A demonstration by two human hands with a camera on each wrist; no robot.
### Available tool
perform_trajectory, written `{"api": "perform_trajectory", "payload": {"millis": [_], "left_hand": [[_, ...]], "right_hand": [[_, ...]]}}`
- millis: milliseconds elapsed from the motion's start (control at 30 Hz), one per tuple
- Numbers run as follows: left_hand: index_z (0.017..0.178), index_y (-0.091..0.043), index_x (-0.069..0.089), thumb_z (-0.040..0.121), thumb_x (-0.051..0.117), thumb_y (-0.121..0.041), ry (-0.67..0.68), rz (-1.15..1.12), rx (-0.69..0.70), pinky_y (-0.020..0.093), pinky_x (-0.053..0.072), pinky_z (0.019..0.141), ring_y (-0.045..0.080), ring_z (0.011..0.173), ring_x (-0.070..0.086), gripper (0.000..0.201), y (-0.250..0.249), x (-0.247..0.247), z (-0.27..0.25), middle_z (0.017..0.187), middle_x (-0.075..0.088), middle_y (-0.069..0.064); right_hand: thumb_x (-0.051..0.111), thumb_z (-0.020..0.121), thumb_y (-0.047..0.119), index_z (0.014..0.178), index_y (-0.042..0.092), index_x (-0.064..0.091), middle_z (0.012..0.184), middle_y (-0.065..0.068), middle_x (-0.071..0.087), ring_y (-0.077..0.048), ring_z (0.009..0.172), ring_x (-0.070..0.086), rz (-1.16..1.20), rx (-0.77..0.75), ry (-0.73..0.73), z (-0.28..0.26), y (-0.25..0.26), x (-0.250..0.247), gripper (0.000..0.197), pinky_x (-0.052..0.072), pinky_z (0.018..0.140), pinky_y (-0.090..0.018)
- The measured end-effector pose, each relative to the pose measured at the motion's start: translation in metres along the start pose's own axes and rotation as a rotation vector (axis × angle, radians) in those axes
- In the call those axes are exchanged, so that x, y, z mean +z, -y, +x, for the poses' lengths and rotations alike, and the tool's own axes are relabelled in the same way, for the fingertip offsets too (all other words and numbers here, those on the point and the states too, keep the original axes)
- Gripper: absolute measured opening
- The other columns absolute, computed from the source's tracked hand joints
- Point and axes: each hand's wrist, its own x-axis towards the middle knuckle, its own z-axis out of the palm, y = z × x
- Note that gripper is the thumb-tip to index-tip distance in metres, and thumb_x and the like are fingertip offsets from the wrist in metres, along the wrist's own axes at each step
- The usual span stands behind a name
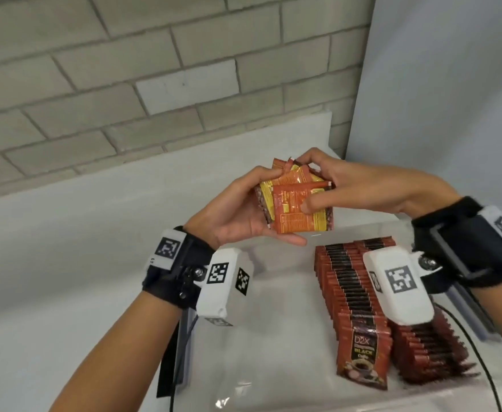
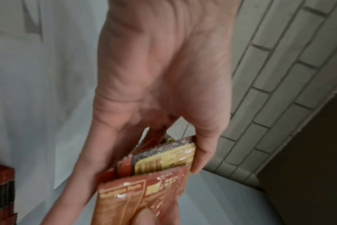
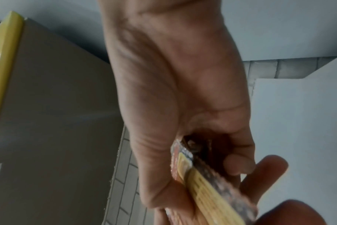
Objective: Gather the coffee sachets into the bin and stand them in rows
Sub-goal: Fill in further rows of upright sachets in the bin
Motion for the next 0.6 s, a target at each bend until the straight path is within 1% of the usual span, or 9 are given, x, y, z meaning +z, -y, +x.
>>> {"api": "perform_trajectory", "payload": {"millis": [67, 133, 200, 300, 367, 467, 500, 533, 600], "left_hand": [[0.135, -0.010, 0.050, 0.089, 0.056, -0.027, 0.038, -0.062, 0.023, 0.065, 0.050, 0.084, 0.044, 0.116, 0.057, 0.049, 0.001, -0.005, 0.004, 0.132, 0.056, 0.020], [0.141, -0.005, 0.041, 0.086, 0.061, -0.024, 0.059, -0.088, 0.041, 0.063, 0.051, 0.084, 0.044, 0.117, 0.056, 0.062, 0.002, -0.010, 0.008, 0.133, 0.054, 0.022], [0.141, -0.003, 0.041, 0.084, 0.063, -0.022, 0.066, -0.103, 0.054, 0.062, 0.051, 0.083, 0.043, 0.115, 0.058, 0.065, 0.002, -0.014, 0.011, 0.132, 0.055, 0.023], [0.142, -0.004, 0.040, 0.085, 0.057, -0.020, 0.046, -0.131, 0.082, 0.063, 0.051, 0.084, 0.043, 0.115, 0.058, 0.061, 0.003, -0.016, 0.015, 0.134, 0.054, 0.022], [0.142, -0.008, 0.039, 0.088, 0.049, -0.018, 0.014, -0.156, 0.137, 0.065, 0.049, 0.087, 0.042, 0.114, 0.058, 0.055, 0.006, -0.017, 0.018, 0.134, 0.054, 0.022], [0.139, -0.009, 0.043, 0.092, 0.045, -0.015, -0.064, -0.195, 0.264, 0.065, 0.048, 0.089, 0.042, 0.117, 0.057, 0.047, 0.013, -0.020, 0.024, 0.135, 0.052, 0.023], [0.135, -0.009, 0.046, 0.092, 0.046, -0.013, -0.098, -0.209, 0.312, 0.065, 0.048, 0.089, 0.041, 0.118, 0.056, 0.044, 0.016, -0.021, 0.026, 0.135, 0.052, 0.022], [0.130, -0.010, 0.049, 0.091, 0.045, -0.010, -0.135, -0.218, 0.356, 0.065, 0.048, 0.088, 0.040, 0.117, 0.057, 0.039, 0.019, -0.022, 0.028, 0.132, 0.054, 0.021], [0.121, -0.013, 0.053, 0.091, 0.043, -0.004, -0.200, -0.222, 0.411, 0.063, 0.050, 0.086, 0.038, 0.112, 0.059, 0.033, 0.023, -0.023, 0.032, 0.124, 0.057, 0.018]], "right_hand": [[0.064, 0.088, 0.011, 0.129, 0.028, 0.033, 0.102, 0.000, 0.061, -0.005, 0.086, 0.062, 0.008, -0.011, -0.030, 0.006, -0.002, -0.001, 0.055, 0.051, 0.072, -0.017], [0.061, 0.089, 0.008, 0.133, 0.030, 0.030, 0.106, -0.001, 0.057, -0.005, 0.087, 0.061, 0.030, -0.036, -0.057, 0.009, -0.005, 0.000, 0.058, 0.052, 0.072, -0.016], [0.060, 0.090, 0.007, 0.137, 0.032, 0.028, 0.115, -0.001, 0.051, -0.008, 0.095, 0.059, 0.017, -0.088, -0.071, 0.011, -0.009, 0.000, 0.062, 0.054, 0.077, -0.020], [0.061, 0.090, 0.009, 0.138, 0.038, 0.027, 0.124, 0.014, 0.040, -0.009, 0.115, 0.048, -0.074, -0.197, -0.120, 0.016, -0.017, 0.001, 0.066, 0.052, 0.088, -0.024], [0.064, 0.089, 0.013, 0.136, 0.045, 0.029, 0.125, 0.020, 0.037, -0.012, 0.124, 0.036, -0.194, -0.276, -0.203, 0.021, -0.022, 0.000, 0.067, 0.043, 0.096, -0.022], [0.069, 0.087, 0.025, 0.127, 0.053, 0.038, 0.125, 0.009, 0.035, -0.018, 0.126, 0.030, -0.334, -0.329, -0.350, 0.025, -0.031, -0.003, 0.058, 0.029, 0.104, -0.030], [0.070, 0.086, 0.029, 0.123, 0.052, 0.044, 0.124, 0.007, 0.036, -0.019, 0.126, 0.031, -0.362, -0.330, -0.392, 0.026, -0.033, -0.005, 0.050, 0.027, 0.106, -0.033], [0.070, 0.085, 0.031, 0.118, 0.048, 0.051, 0.122, 0.005, 0.040, -0.020, 0.123, 0.035, -0.367, -0.328, -0.422, 0.027, -0.036, -0.005, 0.042, 0.030, 0.105, -0.034], [0.072, 0.083, 0.029, 0.109, 0.035, 0.058, 0.111, 0.003, 0.050, -0.018, 0.109, 0.047, -0.318, -0.306, -0.461, 0.028, -0.040, -0.005, 0.030, 0.043, 0.097, -0.036]]}}
